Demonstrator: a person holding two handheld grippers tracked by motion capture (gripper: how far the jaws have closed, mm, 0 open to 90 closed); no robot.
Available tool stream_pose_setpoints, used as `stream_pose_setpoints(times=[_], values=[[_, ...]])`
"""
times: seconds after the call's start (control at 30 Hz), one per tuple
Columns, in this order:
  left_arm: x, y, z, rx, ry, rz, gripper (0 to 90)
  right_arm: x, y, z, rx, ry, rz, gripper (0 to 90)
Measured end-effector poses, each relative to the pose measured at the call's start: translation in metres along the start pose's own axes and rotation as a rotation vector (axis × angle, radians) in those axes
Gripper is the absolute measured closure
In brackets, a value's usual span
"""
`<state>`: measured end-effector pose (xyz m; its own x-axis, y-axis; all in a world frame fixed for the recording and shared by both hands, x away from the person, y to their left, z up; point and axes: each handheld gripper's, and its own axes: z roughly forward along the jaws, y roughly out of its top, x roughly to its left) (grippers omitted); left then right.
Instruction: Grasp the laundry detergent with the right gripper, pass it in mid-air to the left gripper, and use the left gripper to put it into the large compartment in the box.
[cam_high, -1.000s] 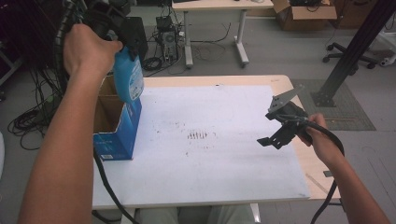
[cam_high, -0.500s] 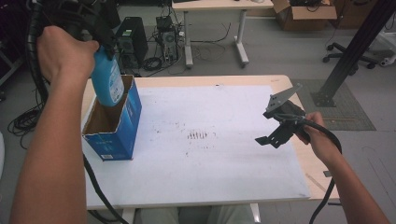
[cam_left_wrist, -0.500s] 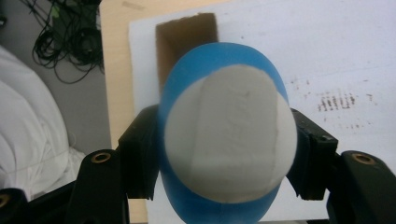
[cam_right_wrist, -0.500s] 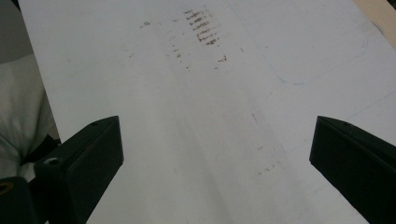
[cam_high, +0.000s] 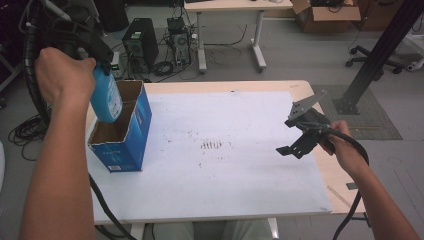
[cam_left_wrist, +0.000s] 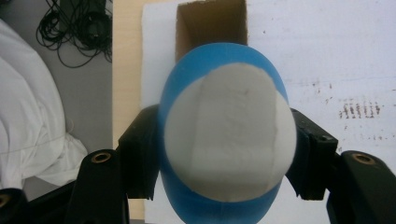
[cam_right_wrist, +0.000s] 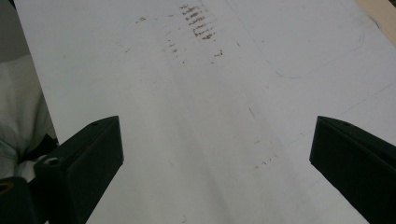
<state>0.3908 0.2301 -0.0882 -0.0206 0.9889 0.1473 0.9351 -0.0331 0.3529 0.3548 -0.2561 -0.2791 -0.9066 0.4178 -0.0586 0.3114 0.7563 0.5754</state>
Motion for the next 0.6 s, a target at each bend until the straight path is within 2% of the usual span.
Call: stream_pose_setpoints(times=[0.3, 0.6], values=[[0.001, -0.010, 0.029, 0.010, -0.003, 0.009, 38.1, 0.003, 0.001, 0.003, 0.008, 0.000, 0.002, 2.6], [0.003, -0.020, 0.073, 0.029, -0.012, 0.022, 38.1, 0.005, -0.001, 0.009, 0.025, -0.001, 0.009, 2.6]])
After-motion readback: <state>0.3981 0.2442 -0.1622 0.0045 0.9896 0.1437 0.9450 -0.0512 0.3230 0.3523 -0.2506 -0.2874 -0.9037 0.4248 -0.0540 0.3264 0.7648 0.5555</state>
